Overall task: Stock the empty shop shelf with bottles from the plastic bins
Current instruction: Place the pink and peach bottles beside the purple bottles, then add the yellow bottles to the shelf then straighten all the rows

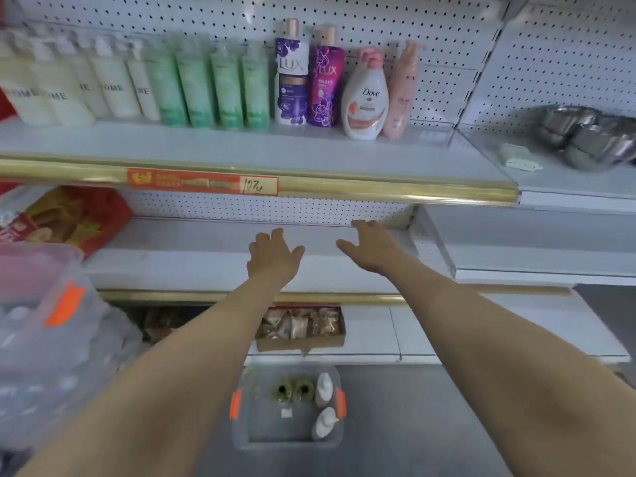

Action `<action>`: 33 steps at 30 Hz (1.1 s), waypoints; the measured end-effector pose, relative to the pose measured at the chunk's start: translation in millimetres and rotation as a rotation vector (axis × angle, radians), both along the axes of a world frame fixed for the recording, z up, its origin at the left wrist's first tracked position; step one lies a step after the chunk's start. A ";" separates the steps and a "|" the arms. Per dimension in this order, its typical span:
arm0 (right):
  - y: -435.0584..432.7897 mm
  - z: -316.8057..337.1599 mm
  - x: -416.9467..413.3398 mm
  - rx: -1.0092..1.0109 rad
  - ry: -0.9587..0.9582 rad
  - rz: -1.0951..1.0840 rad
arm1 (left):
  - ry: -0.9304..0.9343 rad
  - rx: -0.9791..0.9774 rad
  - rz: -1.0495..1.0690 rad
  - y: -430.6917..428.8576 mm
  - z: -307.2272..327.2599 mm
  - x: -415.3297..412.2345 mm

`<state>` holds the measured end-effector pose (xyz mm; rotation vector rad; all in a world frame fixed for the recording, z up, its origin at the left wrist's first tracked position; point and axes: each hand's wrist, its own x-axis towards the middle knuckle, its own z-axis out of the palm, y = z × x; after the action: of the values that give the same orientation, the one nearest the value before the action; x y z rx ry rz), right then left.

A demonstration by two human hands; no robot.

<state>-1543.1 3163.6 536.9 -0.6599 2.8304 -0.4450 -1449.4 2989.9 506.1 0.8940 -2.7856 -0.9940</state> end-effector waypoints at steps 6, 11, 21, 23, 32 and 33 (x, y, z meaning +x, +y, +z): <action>14.5 -100.8 5.5 0.056 -0.236 -0.018 | -0.190 0.118 -0.002 2.0 -97.9 18.9; 31.7 -209.7 7.8 0.131 -0.438 -0.050 | -0.336 0.238 0.032 12.8 -199.1 30.5; 74.5 -441.9 21.5 0.146 -0.685 -0.151 | -0.490 0.409 0.059 54.5 -416.1 67.4; 81.1 -483.3 22.0 0.135 -0.690 -0.166 | -0.513 0.473 0.056 65.5 -459.2 77.2; 80.9 -648.6 12.2 -0.042 -0.698 -0.247 | -0.555 0.512 -0.039 119.6 -644.6 79.8; 78.2 -665.0 11.5 -0.072 -0.682 -0.250 | -0.531 0.509 -0.048 124.6 -662.1 77.6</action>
<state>-1531.6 3241.9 -128.1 -0.1146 2.2481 -0.6645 -1371.8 3114.5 -156.0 1.3187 -3.0152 -1.7519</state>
